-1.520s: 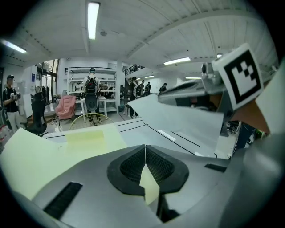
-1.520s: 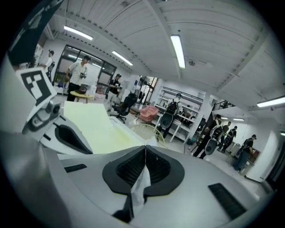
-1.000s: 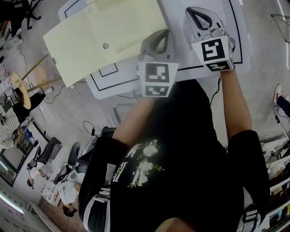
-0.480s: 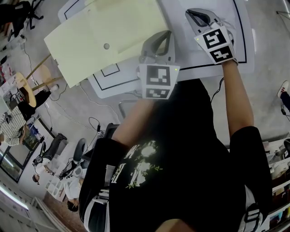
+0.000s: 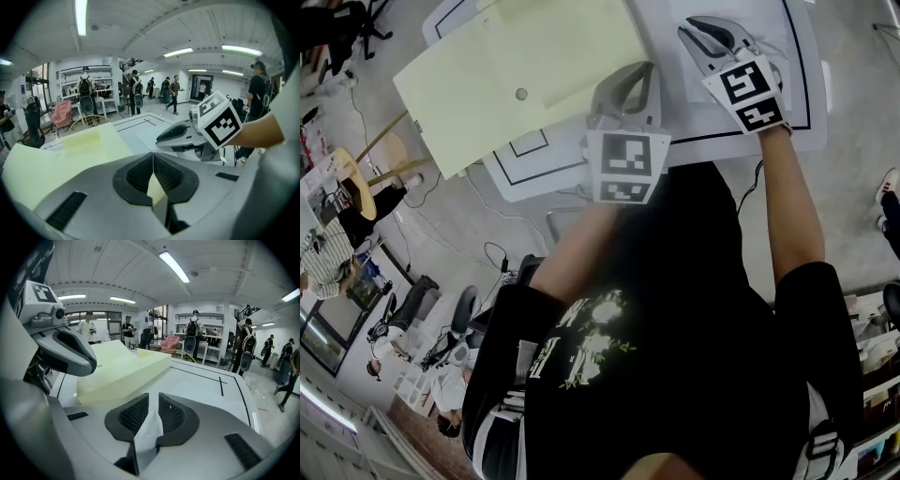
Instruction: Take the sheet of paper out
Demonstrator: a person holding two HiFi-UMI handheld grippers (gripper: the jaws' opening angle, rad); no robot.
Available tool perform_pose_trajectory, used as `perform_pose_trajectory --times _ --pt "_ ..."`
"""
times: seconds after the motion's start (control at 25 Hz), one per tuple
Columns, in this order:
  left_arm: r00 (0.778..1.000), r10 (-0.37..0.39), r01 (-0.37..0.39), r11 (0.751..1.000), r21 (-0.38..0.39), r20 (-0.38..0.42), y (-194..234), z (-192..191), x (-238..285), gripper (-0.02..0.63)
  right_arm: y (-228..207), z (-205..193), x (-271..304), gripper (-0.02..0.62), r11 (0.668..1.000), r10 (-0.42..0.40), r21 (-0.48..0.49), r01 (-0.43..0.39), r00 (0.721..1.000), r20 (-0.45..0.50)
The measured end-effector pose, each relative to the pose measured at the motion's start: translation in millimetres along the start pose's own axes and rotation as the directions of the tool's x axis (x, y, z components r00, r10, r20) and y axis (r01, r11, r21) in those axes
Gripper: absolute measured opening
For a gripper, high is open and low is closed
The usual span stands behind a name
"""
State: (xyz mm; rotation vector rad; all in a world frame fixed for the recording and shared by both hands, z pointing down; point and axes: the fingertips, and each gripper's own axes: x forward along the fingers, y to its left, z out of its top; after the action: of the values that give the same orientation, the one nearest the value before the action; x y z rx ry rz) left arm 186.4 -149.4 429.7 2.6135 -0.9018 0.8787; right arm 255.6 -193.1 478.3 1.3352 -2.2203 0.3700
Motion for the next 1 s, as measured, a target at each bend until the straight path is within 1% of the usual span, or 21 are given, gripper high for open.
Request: perform_pose_trajectory --times 0.16,0.2,0.44,0.6,0.8,0.92,1.0 --pt "1.000 0.001 -0.001 1.000 0.000 0.024 -2 4 -3 0.003 5 21 -15 0.053 1.000 -0.021 -0.002 0.021 0.996 0.083" --pt "0.999 0.002 -0.002 1.000 -0.001 0.032 -2 5 -5 0.003 7 27 -21 0.043 1.000 -0.026 -0.005 0.027 0.994 0.104" --pt "0.996 0.020 -0.020 1.000 -0.009 0.092 -5 23 -16 0.003 10 67 -59 0.009 0.998 -0.065 0.006 0.065 0.974 0.218" --pt "0.990 0.047 -0.045 0.999 -0.021 0.134 -1 37 -26 0.003 20 94 -78 0.005 0.997 -0.060 -0.019 0.068 0.960 0.274" --pt "0.978 0.079 -0.075 0.997 -0.025 0.192 2 55 -43 0.003 40 118 -93 0.003 0.998 -0.040 -0.036 0.055 0.942 0.334" --pt "0.967 0.108 -0.104 0.994 -0.030 0.229 9 63 -55 0.003 50 123 -99 0.002 0.999 -0.043 -0.007 0.048 0.936 0.349" --pt "0.957 0.130 -0.123 0.992 -0.041 0.261 17 70 -65 0.003 52 125 -104 0.002 0.999 -0.053 0.024 0.047 0.929 0.366"
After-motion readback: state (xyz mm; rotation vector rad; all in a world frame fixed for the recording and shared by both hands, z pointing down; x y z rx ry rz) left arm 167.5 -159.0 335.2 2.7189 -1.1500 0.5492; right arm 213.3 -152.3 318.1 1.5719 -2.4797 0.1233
